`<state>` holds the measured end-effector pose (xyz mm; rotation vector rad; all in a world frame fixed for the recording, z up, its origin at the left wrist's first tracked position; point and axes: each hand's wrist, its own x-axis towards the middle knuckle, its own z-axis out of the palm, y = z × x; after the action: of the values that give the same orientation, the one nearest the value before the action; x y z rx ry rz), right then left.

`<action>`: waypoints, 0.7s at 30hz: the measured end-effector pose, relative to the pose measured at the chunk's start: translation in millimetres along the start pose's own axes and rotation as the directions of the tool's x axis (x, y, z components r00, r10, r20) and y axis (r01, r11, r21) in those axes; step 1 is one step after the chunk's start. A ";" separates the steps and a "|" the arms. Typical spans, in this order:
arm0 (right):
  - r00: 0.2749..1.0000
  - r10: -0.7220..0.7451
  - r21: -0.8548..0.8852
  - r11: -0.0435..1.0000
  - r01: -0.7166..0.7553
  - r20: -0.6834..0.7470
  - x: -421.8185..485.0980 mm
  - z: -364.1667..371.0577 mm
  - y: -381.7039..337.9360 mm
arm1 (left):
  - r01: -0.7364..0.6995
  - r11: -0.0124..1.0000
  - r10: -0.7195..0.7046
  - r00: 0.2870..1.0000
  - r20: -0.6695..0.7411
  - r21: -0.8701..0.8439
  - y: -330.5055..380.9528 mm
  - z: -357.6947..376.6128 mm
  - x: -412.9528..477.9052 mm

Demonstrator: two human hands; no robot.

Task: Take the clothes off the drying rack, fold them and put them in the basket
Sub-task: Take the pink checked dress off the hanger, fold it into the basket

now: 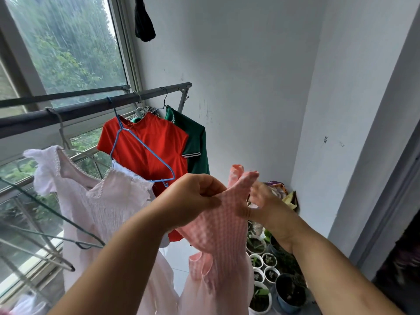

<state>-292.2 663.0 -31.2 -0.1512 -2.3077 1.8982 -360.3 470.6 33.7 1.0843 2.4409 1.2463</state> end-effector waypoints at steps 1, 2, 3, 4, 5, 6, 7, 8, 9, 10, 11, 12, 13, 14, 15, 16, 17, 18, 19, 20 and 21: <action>0.997 -0.018 0.013 1.000 0.017 0.074 -1.0 0.9 0.3 | -0.021 1.000 0.022 0.999 0.033 -0.006 0.8 -2.2 -0.4; 0.993 -0.030 0.037 0.999 0.026 0.115 -1.8 2.4 0.1 | -0.041 0.999 0.041 0.997 0.061 0.001 1.4 -3.3 -0.6; 0.993 -0.030 0.071 0.997 0.022 0.115 -2.8 4.3 0.4 | -0.063 0.998 0.062 0.995 0.080 0.003 1.9 -4.1 -0.6; 0.996 -0.015 0.112 0.994 0.006 0.084 -4.2 6.3 0.1 | -0.078 0.997 0.077 0.993 0.084 0.011 1.2 -4.6 -0.8; 0.999 0.001 0.145 0.989 -0.006 0.037 -5.2 7.5 -0.3 | -0.079 0.997 0.079 0.993 0.086 0.006 0.1 -5.8 -1.3; 1.000 0.006 0.158 0.987 -0.006 0.000 -6.2 8.3 -1.6 | -0.064 0.998 0.061 0.993 0.096 0.020 -3.2 -7.9 -1.5; 1.000 0.006 0.160 0.987 -0.002 -0.027 -6.8 9.2 -1.9 | -0.053 0.996 0.044 0.992 0.117 0.071 -7.9 -10.0 -2.3; 0.999 0.009 0.165 0.986 -0.002 -0.043 -8.0 10.2 -3.1 | -0.047 0.981 0.021 0.990 0.137 0.189 -14.0 -12.2 -3.1; 0.998 0.014 0.178 0.984 -0.003 -0.061 -8.8 10.6 -3.2 | -0.046 0.943 0.000 0.990 0.140 0.328 -19.0 -13.9 -3.9; 0.997 0.015 0.189 0.982 -0.002 -0.071 -9.9 11.1 -4.5 | -0.040 0.907 -0.011 0.993 0.119 0.419 -24.1 -15.2 -4.3; 0.997 0.014 0.188 0.982 0.000 -0.073 -11.0 11.4 -5.4 | -0.032 0.890 -0.012 0.995 0.095 0.455 -28.7 -15.9 -4.5; 0.998 0.014 0.183 0.983 -0.002 -0.068 -12.1 12.0 -6.8 | -0.041 0.886 0.009 0.997 0.071 0.461 -31.8 -15.4 -5.0; 0.998 0.013 0.177 0.984 -0.002 -0.060 -13.1 12.3 -7.4 | -0.072 0.891 0.051 0.997 0.058 0.448 -33.3 -14.2 -5.1; 0.998 0.014 0.173 0.985 -0.004 -0.054 -14.2 12.8 -8.5 | -0.117 0.887 0.102 0.993 0.056 0.446 -33.5 -12.6 -5.2; 0.999 0.012 0.172 0.985 -0.003 -0.052 -14.8 13.0 -9.2 | -0.176 0.878 0.172 0.984 0.051 0.445 -34.6 -10.8 -4.8; 0.998 0.012 0.172 0.985 -0.003 -0.054 -15.8 13.8 -10.6 | -0.217 0.866 0.226 0.973 0.035 0.451 -33.9 -8.4 -5.0; 0.998 0.007 0.175 0.985 0.004 -0.059 -15.7 14.1 -11.4 | -0.235 0.868 0.260 0.966 0.003 0.438 -33.3 -5.9 -4.6; 0.998 0.005 0.178 0.984 0.007 -0.066 -15.8 14.3 -12.5 | -0.225 0.889 0.261 0.965 -0.037 0.399 -33.2 -2.2 -4.4; 0.997 -0.001 0.185 0.983 0.014 -0.074 -15.5 14.1 -12.9 | -0.197 0.922 0.235 0.969 -0.076 0.333 -32.6 2.2 -4.5; 0.996 -0.004 0.198 0.980 0.021 -0.085 -16.1 14.1 -14.4 | -0.153 0.959 0.183 0.977 -0.108 0.240 -31.6 5.9 -5.1; 0.995 -0.009 0.209 0.978 0.029 -0.096 -16.4 13.9 -15.4 | -0.099 0.988 0.113 0.987 -0.117 0.117 -28.2 8.6 -6.8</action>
<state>-278.4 643.7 -19.5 -0.1895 -2.0258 2.0621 -366.2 460.6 5.7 1.2152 2.6028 1.2572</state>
